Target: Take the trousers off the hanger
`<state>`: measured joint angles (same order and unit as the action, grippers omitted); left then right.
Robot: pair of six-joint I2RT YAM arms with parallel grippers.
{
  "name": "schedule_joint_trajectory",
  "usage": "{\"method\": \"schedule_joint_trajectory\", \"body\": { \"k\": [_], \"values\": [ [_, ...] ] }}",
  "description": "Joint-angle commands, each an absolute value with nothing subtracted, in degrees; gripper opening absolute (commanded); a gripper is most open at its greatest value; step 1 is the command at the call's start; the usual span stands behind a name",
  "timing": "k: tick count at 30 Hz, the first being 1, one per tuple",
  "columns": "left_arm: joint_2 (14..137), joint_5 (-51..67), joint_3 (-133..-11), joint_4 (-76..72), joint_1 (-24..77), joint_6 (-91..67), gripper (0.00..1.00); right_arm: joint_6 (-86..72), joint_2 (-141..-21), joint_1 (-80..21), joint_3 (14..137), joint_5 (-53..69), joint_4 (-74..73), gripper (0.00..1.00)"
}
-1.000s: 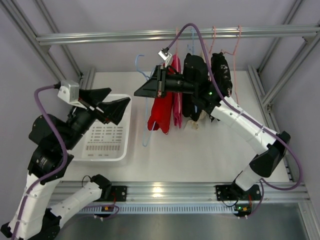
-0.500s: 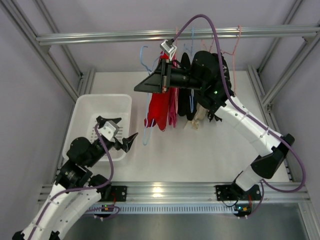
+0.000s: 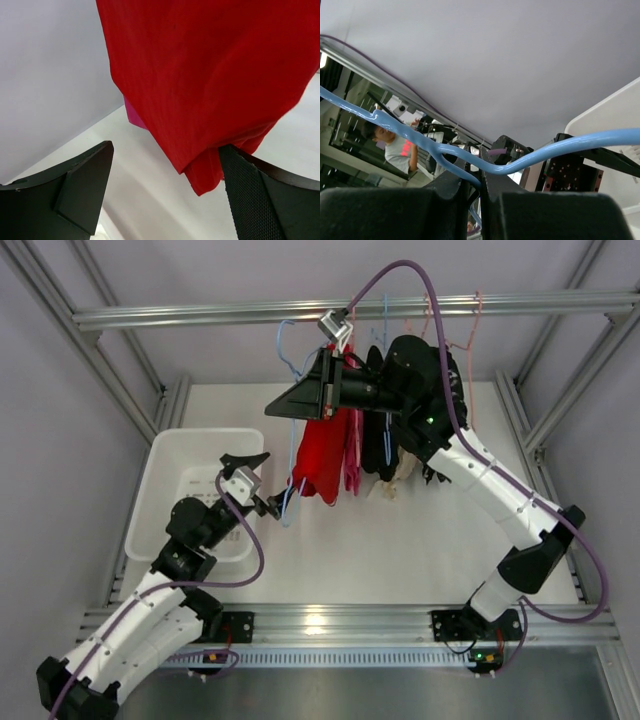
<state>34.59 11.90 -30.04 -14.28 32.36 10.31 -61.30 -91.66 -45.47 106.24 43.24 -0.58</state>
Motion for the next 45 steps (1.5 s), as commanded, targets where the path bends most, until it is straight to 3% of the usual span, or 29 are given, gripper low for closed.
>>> {"method": "schedule_joint_trajectory", "body": {
  "k": [1,9,18,27,30,38,45],
  "values": [
    [36.56,14.93,-28.83,-28.55,32.52,8.71,0.9,-58.53,-90.61,-45.09,111.97,44.03,13.71,0.0],
    [36.21,14.33,-23.82,-32.34,35.5,8.09,0.98,-57.22,-91.49,-45.09,113.55,44.38,13.45,0.0],
    [38.49,5.29,-22.94,-36.2,37.35,7.29,0.99,-55.81,-91.5,-45.35,114.53,46.23,15.72,0.0],
    [42.81,4.75,-24.26,-43.5,38.67,6.24,0.98,-56.34,-91.23,-45.79,112.06,46.93,16.79,0.0],
    [41.14,3.26,-24.34,-41.84,39.64,6.77,0.99,-55.64,-91.41,-45.62,112.24,47.02,16.35,0.0],
    [26.03,0.62,-27.07,-20.33,39.73,6.95,0.99,-55.37,-90.53,-45.09,110.74,47.55,16.96,0.0],
    [26.71,2.01,-26.98,-23.02,39.64,4.57,0.99,-57.13,-91.49,-45.44,110.22,47.46,18.1,0.0]
  ]
}}
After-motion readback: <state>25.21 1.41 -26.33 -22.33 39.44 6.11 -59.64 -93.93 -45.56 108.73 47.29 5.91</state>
